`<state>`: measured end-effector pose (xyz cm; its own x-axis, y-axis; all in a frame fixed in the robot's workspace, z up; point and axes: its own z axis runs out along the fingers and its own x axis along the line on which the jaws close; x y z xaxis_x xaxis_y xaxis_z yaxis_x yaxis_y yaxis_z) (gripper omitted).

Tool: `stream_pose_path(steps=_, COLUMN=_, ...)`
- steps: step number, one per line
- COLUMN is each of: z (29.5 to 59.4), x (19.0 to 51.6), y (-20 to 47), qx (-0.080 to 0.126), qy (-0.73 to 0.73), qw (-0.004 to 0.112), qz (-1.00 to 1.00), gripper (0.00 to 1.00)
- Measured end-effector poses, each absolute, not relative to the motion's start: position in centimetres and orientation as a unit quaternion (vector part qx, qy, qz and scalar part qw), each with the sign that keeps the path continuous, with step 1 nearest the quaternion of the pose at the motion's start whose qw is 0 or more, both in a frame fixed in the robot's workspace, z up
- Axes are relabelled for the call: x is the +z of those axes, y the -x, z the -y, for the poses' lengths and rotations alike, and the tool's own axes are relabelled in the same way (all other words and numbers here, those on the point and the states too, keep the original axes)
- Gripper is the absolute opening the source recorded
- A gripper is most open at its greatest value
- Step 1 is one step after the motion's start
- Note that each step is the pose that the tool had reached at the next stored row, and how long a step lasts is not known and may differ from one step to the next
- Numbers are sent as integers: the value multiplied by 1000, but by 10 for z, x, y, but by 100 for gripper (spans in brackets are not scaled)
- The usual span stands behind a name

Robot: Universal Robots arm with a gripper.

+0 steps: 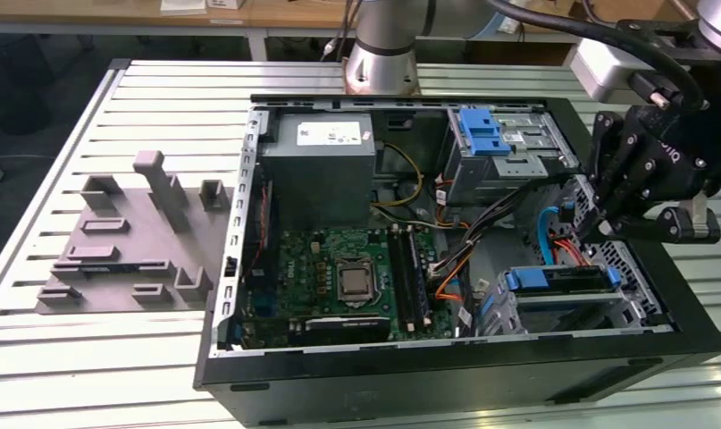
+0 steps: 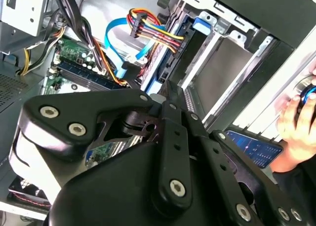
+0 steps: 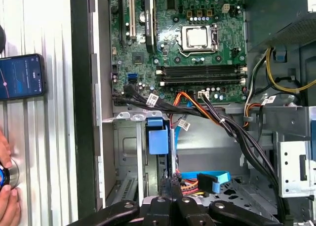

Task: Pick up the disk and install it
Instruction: 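Insert the second disk wire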

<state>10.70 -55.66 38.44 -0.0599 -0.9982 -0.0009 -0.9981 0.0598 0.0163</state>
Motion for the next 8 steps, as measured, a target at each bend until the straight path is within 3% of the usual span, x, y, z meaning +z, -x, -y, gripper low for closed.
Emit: stream_pose_path(steps=8, z=547, x=387, y=-103, qx=-7, qy=-686, qw=5, qz=728, gripper=11)
